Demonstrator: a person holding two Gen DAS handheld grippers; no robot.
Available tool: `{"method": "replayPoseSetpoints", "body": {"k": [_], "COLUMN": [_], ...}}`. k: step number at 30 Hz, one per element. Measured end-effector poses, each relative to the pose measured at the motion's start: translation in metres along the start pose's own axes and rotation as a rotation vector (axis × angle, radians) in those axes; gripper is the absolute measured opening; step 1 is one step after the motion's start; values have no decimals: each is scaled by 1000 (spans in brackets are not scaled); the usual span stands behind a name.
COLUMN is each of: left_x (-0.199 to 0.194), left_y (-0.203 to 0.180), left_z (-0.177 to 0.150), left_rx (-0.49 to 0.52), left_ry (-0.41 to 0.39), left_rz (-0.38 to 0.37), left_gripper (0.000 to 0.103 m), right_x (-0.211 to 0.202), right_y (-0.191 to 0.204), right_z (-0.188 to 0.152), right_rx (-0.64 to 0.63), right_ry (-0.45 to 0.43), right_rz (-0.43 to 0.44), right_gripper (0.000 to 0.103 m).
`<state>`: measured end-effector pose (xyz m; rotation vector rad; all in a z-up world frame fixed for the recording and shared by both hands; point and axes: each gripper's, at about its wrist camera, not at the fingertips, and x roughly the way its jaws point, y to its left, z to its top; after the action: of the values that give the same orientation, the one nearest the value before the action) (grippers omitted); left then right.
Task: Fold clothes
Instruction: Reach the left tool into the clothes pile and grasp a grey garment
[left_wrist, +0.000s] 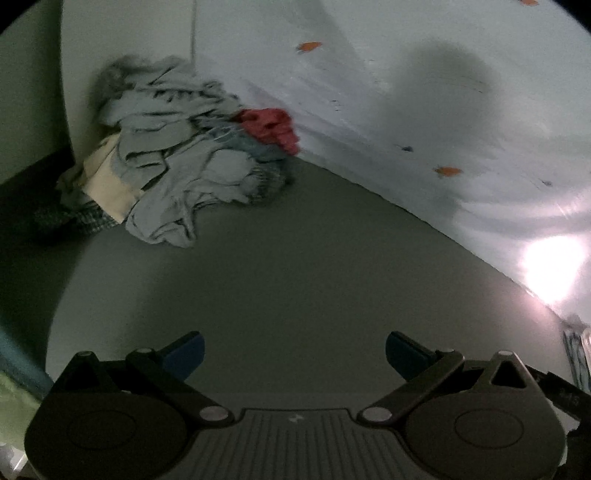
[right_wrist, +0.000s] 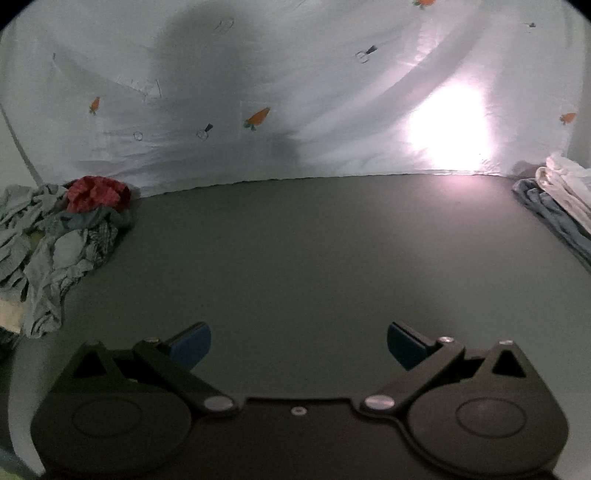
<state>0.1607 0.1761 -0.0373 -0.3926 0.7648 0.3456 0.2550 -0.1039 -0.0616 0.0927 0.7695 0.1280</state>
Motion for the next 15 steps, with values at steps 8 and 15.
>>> {"method": "replayPoseSetpoints", "body": {"k": [8,15], "left_x": [71,124], "left_y": [78,126], "left_z": [94,171], "left_rx": [-33,-5], "left_ry": [-58,-186], "left_rz": [7,89], "left_gripper": [85,39], "right_x": [46,76], "right_y": [83,143], "right_z": [47,62], "right_rx": [-16,-64], "right_ry": [24,47], "right_rz": [-45,-75], "right_gripper": [103,103]}}
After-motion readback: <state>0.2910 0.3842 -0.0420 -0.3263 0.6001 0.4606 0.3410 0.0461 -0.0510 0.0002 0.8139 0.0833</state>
